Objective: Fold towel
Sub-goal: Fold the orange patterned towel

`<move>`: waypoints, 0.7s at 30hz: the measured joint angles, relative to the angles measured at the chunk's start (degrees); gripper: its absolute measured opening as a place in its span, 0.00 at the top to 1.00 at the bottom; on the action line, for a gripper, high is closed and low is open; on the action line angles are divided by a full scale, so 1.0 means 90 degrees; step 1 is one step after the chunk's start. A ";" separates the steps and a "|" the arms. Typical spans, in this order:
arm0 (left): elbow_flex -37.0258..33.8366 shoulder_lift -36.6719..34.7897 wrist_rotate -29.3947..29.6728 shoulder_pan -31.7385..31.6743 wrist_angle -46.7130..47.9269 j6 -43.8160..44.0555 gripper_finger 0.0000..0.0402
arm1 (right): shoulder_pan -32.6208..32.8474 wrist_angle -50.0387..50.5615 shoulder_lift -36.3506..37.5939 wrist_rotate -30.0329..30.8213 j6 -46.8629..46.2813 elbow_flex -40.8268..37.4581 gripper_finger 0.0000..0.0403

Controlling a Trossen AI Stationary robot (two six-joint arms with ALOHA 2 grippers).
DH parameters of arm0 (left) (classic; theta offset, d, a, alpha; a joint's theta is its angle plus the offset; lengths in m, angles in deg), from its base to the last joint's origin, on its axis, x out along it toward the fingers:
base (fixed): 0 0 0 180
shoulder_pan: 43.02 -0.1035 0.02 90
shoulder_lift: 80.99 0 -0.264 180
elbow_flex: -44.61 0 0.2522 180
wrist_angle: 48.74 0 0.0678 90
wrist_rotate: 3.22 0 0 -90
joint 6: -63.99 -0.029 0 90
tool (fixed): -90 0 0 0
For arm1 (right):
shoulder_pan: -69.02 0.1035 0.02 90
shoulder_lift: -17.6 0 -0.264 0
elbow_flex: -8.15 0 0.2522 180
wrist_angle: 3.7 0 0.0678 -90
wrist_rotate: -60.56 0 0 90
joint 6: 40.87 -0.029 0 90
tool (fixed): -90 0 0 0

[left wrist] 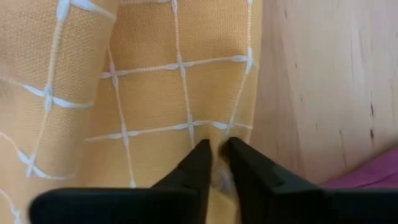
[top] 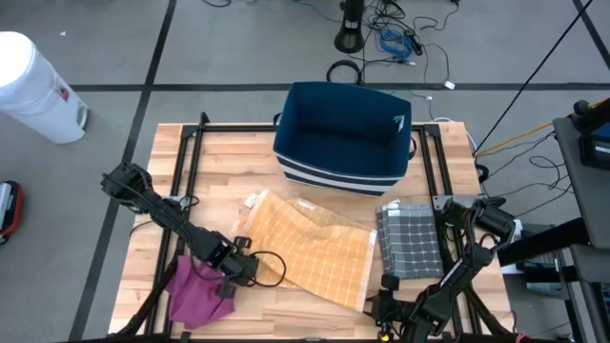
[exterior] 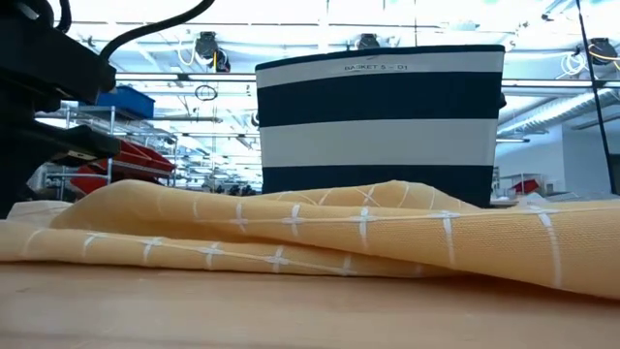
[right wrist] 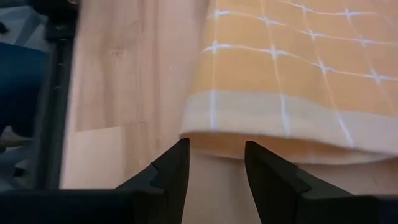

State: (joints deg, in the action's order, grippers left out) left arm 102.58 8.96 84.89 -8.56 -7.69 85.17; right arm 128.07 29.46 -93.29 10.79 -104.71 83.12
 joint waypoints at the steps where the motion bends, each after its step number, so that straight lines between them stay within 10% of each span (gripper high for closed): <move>1: 0.0000 0.0002 0.0000 0.0000 0.0000 -0.0040 0.89 | 0.0021 -0.0057 0.0000 -0.0020 0.0064 0.0000 0.65; 21: 0.0000 0.0007 0.0117 0.0002 -0.0095 -0.0237 0.99 | -0.0131 -0.0633 -0.0347 -0.0130 0.0772 0.0005 0.65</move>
State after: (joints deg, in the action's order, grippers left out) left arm 102.58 9.02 85.94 -8.54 -8.54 83.03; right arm 126.90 23.76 -96.41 9.63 -97.77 83.17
